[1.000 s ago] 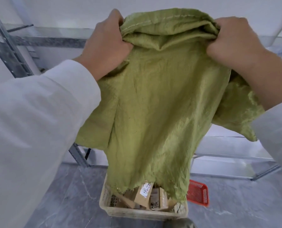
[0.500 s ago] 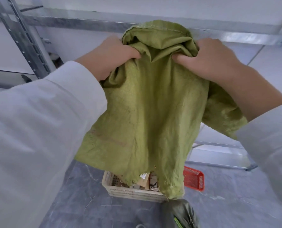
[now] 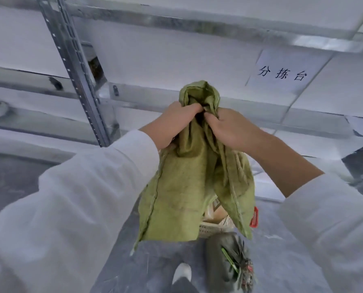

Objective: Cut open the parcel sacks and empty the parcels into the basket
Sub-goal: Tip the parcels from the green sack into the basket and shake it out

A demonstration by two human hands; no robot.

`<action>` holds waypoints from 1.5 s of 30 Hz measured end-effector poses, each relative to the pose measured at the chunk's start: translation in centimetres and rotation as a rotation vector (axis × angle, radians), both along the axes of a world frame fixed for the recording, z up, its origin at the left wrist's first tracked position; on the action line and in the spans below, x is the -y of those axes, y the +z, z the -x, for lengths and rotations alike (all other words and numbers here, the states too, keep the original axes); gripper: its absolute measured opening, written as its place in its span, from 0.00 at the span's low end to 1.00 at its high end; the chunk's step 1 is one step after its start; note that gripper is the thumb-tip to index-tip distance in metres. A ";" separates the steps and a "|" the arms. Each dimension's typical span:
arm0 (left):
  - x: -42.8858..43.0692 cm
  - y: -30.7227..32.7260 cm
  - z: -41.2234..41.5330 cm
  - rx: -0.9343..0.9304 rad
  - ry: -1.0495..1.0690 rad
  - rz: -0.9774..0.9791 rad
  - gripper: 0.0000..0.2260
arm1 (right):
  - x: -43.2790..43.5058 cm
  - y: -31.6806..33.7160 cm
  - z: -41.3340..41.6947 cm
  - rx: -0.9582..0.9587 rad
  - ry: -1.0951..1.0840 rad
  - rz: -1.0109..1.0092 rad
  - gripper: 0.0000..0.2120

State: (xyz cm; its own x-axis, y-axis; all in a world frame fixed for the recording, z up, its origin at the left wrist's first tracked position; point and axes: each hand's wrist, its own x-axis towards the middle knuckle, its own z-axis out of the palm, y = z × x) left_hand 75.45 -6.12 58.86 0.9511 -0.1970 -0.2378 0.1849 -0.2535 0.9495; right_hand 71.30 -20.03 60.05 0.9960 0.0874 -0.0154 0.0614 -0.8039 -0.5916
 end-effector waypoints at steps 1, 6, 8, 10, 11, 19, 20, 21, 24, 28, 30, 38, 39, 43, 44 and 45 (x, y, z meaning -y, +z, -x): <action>0.0 -1.0 1.1 -0.041 0.000 0.007 0.12 | -0.3 -1.0 1.3 -0.033 0.022 0.035 0.18; 1.0 -3.2 6.2 -0.240 0.069 0.304 0.12 | -0.5 -3.7 5.9 -0.300 0.200 -0.274 0.21; 1.7 -3.1 7.5 -0.280 0.129 0.436 0.13 | -0.1 -3.7 6.4 -0.319 0.218 -0.387 0.28; 2.0 -2.5 8.8 -0.285 0.198 0.514 0.17 | 0.3 -3.3 7.0 -0.302 0.257 -0.419 0.31; 2.1 -2.0 9.4 -0.281 0.205 0.541 0.20 | 0.6 -3.0 7.2 -0.295 0.294 -0.427 0.30; 4.9 2.7 13.2 -0.145 -0.006 0.525 0.28 | 4.7 0.5 9.2 -0.141 0.411 -0.354 0.26; 5.3 3.1 13.7 -0.117 -0.010 0.448 0.28 | 5.3 0.8 9.5 -0.096 0.385 -0.297 0.23; 5.6 3.4 14.4 -0.074 0.001 0.311 0.27 | 5.8 1.1 9.9 -0.041 0.346 -0.241 0.20; 6.0 4.1 15.9 0.149 0.067 -0.163 0.23 | 7.3 2.0 11.1 0.096 0.248 -0.181 0.13; 5.8 5.6 16.8 0.383 0.122 -0.272 0.41 | 9.3 4.3 12.8 0.222 0.158 -0.165 0.13; 5.7 6.2 17.7 0.581 0.134 -0.309 0.47 | 9.9 5.2 14.2 0.238 0.200 -0.133 0.14; 5.5 7.1 23.0 0.439 -0.477 -0.586 0.36 | 10.1 3.8 19.9 0.110 0.239 0.005 0.11; 5.4 6.5 23.3 0.420 -0.522 -0.632 0.32 | 10.0 3.3 20.5 0.102 0.222 -0.011 0.10; 3.6 3.1 24.5 0.585 -0.322 -0.625 0.19 | 9.6 0.7 23.4 0.173 0.098 -0.021 0.08; 3.0 2.5 25.0 0.594 -0.270 -0.554 0.19 | 9.3 -0.1 24.4 0.154 0.066 0.005 0.10; 2.3 2.1 25.5 0.586 -0.229 -0.494 0.19 | 8.9 -0.8 25.4 0.109 0.049 0.055 0.13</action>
